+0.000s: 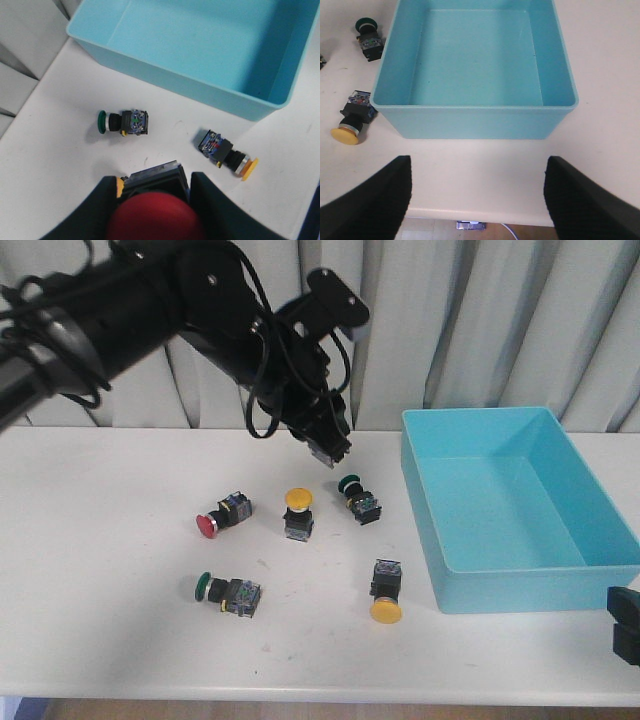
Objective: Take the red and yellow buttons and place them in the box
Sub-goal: 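Grasp the red button with the left gripper and lift it, then carry the red button toward the right gripper and hand it over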
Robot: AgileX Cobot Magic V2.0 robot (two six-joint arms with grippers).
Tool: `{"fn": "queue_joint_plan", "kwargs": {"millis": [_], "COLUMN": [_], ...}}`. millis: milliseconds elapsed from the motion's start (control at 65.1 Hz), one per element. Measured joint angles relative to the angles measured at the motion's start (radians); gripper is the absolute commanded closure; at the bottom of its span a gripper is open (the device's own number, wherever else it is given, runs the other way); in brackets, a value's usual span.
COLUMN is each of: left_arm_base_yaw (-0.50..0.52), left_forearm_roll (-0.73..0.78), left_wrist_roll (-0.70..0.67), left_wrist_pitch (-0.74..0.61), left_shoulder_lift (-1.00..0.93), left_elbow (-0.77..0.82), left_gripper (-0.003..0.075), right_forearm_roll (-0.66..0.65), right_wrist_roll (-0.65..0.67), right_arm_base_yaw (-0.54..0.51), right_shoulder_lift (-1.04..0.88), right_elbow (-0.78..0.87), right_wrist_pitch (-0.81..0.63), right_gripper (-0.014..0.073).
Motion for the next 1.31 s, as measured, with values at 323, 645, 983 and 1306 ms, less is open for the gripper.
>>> {"fn": "queue_joint_plan", "kwargs": {"millis": [323,645,983,1306], "left_arm_base_yaw": [-0.033,-0.051,-0.05,-0.05], "left_forearm_roll": [0.0,-0.109,-0.352,-0.468], "left_wrist_roll": [-0.077,-0.083,-0.082,-0.055], "left_wrist_pitch": [-0.077,-0.463,-0.816,-0.643], "left_shoulder_lift": [-0.142,-0.393,-0.567,-0.563], "left_elbow": [0.139,0.671,1.064,1.088], "left_gripper": [0.0528,0.0528,0.0528,0.0528], "right_forearm_roll": [0.0,0.0,0.0,0.0], "right_wrist_roll": [0.0,0.0,0.0,0.0], "right_arm_base_yaw": [0.0,0.0,0.0,0.0], "right_shoulder_lift": [0.0,0.0,0.0,0.0], "right_elbow": [0.0,0.0,0.0,0.0], "right_wrist_pitch": [0.0,0.0,0.0,0.001], "right_gripper": [0.0067,0.0067,0.0067,0.0067]}}
